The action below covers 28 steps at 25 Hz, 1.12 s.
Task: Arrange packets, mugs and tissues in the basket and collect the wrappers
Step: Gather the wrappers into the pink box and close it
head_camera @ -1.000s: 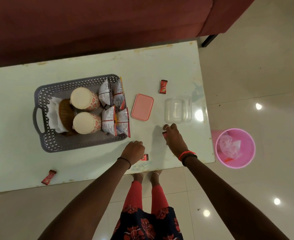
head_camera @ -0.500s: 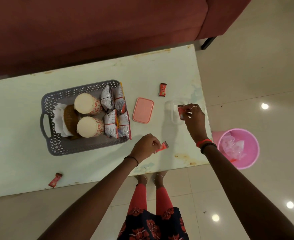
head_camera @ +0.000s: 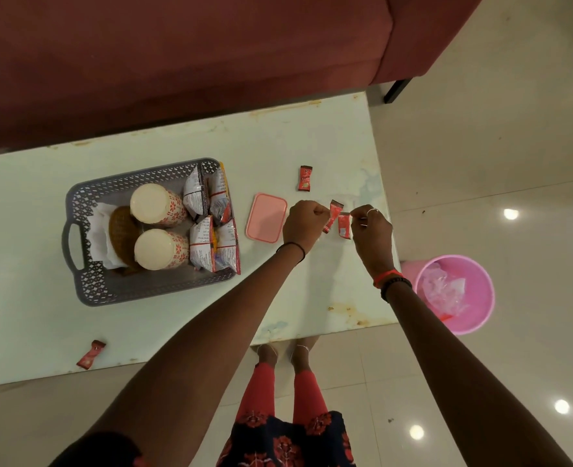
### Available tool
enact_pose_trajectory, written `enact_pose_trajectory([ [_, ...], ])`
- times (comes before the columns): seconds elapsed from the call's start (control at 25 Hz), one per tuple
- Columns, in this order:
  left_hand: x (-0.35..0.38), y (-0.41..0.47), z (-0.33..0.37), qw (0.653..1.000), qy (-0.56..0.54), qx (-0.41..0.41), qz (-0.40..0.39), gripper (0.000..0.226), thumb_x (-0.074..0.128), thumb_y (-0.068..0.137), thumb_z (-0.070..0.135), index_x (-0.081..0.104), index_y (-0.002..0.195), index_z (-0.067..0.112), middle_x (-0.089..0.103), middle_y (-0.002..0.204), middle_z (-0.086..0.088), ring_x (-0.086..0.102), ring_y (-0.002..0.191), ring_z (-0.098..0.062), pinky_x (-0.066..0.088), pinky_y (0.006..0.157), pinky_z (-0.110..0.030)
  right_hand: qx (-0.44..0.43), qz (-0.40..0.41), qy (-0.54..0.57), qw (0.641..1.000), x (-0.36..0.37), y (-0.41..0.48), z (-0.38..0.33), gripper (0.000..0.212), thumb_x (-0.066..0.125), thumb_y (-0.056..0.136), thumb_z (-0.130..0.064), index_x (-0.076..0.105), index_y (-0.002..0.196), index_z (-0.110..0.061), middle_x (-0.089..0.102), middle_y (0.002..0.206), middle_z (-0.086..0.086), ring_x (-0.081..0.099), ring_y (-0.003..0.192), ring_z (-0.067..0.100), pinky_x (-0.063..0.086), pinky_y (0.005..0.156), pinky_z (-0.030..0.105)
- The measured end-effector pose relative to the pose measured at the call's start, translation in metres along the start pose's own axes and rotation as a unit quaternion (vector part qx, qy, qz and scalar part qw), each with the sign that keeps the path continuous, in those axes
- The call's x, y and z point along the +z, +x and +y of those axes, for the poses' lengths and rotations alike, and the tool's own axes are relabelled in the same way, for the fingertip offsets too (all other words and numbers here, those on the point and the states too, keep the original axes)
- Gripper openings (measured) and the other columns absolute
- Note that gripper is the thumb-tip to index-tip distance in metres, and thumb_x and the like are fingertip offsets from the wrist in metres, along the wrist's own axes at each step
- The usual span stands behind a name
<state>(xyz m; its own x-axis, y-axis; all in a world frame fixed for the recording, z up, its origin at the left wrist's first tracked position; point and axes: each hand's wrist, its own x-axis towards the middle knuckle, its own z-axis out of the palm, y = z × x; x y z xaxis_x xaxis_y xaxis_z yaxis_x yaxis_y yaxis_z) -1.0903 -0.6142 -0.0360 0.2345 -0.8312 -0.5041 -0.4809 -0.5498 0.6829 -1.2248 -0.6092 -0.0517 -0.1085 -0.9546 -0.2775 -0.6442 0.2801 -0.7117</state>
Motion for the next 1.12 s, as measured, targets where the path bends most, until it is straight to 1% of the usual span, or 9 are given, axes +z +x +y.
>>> enact_pose_trajectory([
  [0.2,0.002,-0.008,-0.012,0.999,-0.049,-0.007,0.005,0.023,0.061,0.088,0.022,0.071,0.099,0.004,0.07,0.103,-0.013,0.062,0.098,-0.023,0.05,0.084,-0.033,-0.015,-0.011,0.005,1.0,-0.001,0.013,-0.016,0.021,0.046,0.088,0.004,0.064,0.097,-0.001,0.067,0.098,0.015,0.059,0.079,0.018,0.036,0.06,-0.007],
  [0.4,-0.038,-0.062,-0.052,0.986,-0.136,0.044,0.091,0.012,0.06,0.089,0.015,0.067,0.097,0.008,0.067,0.101,-0.009,0.06,0.087,-0.006,0.046,0.075,-0.012,-0.039,-0.058,-0.009,0.998,0.012,0.018,-0.051,0.019,0.047,0.088,0.004,0.063,0.096,-0.001,0.067,0.096,0.016,0.059,0.077,0.019,0.04,0.061,-0.001],
  [0.52,-0.072,-0.103,-0.087,0.966,-0.163,0.053,0.195,0.009,0.061,0.088,0.014,0.065,0.096,0.01,0.065,0.098,-0.004,0.059,0.08,-0.001,0.047,0.069,-0.01,-0.049,-0.085,-0.028,0.995,0.03,0.011,-0.072,0.018,0.047,0.088,0.001,0.063,0.097,-0.001,0.067,0.098,0.017,0.063,0.087,0.028,0.051,0.077,0.025],
  [0.6,-0.098,-0.124,-0.12,0.937,-0.179,0.011,0.299,0.012,0.062,0.088,0.015,0.065,0.099,0.011,0.066,0.1,-0.004,0.061,0.084,-0.009,0.05,0.073,-0.014,-0.062,-0.101,-0.036,0.992,0.043,0.005,-0.083,0.019,0.047,0.087,0.003,0.063,0.097,0.001,0.068,0.101,0.018,0.062,0.094,0.033,0.051,0.086,0.04],
  [0.72,-0.145,-0.148,-0.181,0.853,-0.2,-0.082,0.475,0.013,0.056,0.09,0.009,0.059,0.103,0.009,0.062,0.101,-0.017,0.06,0.09,-0.029,0.05,0.08,-0.032,-0.077,-0.111,-0.047,0.99,0.063,-0.001,-0.094,0.019,0.048,0.088,0.001,0.064,0.098,0.001,0.068,0.102,0.019,0.063,0.096,0.034,0.05,0.088,0.044],
  [0.8,-0.172,-0.159,-0.229,0.813,-0.151,-0.136,0.545,0.019,0.048,0.09,0.002,0.058,0.106,0.001,0.053,0.1,-0.011,0.055,0.09,-0.025,0.045,0.08,-0.021,-0.081,-0.109,-0.045,0.99,0.073,-0.003,-0.096,0.019,0.048,0.088,0.001,0.064,0.098,0.001,0.069,0.101,0.019,0.064,0.095,0.033,0.051,0.087,0.042],
  [0.92,-0.193,-0.168,-0.294,0.809,-0.1,-0.261,0.516,0.041,0.04,0.086,-0.007,0.049,0.125,0.001,0.041,0.113,-0.015,0.049,0.107,-0.034,0.039,0.091,-0.024,-0.094,-0.1,-0.06,0.989,0.085,0.001,-0.093,0.019,0.048,0.088,0.0,0.065,0.097,0.001,0.07,0.1,0.019,0.065,0.094,0.033,0.05,0.084,0.036],
  [1.04,-0.2,-0.168,-0.345,0.859,-0.028,-0.325,0.393,0.05,0.041,0.088,-0.005,0.04,0.135,0.009,0.027,0.137,-0.027,0.044,0.117,-0.042,0.038,0.102,-0.036,-0.104,-0.08,-0.084,0.988,0.09,0.01,-0.087,0.019,0.049,0.089,-0.003,0.065,0.099,0.001,0.07,0.102,0.019,0.065,0.096,0.032,0.047,0.087,0.031],
  [1.12,-0.203,-0.165,-0.367,0.871,-0.013,-0.357,0.337,0.047,0.044,0.089,0.003,0.041,0.135,0.013,0.024,0.139,-0.026,0.046,0.114,-0.045,0.037,0.104,-0.043,-0.127,-0.068,-0.096,0.985,0.09,0.016,-0.082,0.019,0.05,0.089,-0.002,0.065,0.099,0.003,0.07,0.102,0.02,0.065,0.096,0.033,0.042,0.082,0.019],
])
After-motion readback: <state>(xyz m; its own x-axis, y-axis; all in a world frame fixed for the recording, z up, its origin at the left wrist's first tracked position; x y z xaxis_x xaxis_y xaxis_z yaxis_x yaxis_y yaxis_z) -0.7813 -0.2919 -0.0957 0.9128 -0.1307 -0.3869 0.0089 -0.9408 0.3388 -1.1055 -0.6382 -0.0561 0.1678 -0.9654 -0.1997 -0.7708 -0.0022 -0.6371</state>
